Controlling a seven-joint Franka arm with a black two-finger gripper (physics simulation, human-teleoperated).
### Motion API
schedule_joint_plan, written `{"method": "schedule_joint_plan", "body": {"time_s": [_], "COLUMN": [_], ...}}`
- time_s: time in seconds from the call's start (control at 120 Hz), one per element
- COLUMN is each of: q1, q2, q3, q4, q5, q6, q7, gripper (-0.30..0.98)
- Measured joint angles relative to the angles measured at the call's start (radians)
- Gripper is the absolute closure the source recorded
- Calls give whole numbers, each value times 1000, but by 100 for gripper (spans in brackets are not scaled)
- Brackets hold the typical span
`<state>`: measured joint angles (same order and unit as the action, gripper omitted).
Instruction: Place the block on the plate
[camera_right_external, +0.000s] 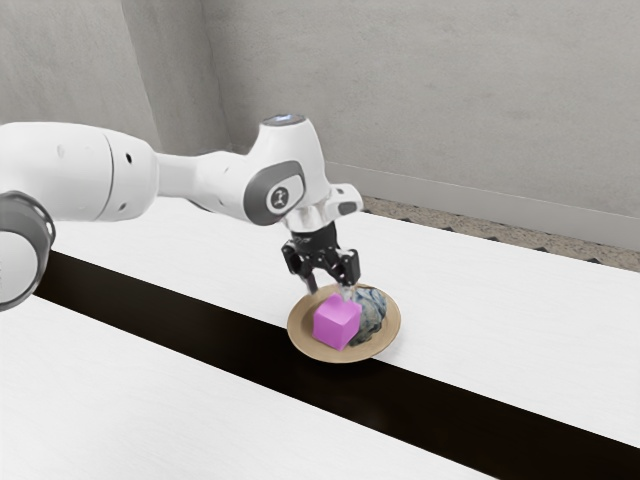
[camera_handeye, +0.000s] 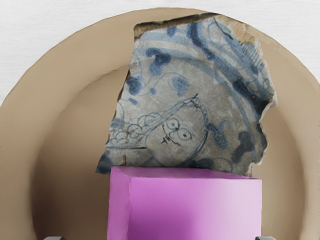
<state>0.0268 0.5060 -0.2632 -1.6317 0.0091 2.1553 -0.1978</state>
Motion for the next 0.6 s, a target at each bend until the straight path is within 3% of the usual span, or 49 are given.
{"method": "schedule_joint_plan", "body": {"time_s": [0.108,0.4,0.6], "q1": [-8,-126,-136], "q2": [-45,-224,-411], "q3": [6,278,304], "q4": [-22,-63,-168], "q5": [4,19,70], "q6": [10,-28,-99], "q7": [-38,-55,-25], "gripper": [11,3,1]}}
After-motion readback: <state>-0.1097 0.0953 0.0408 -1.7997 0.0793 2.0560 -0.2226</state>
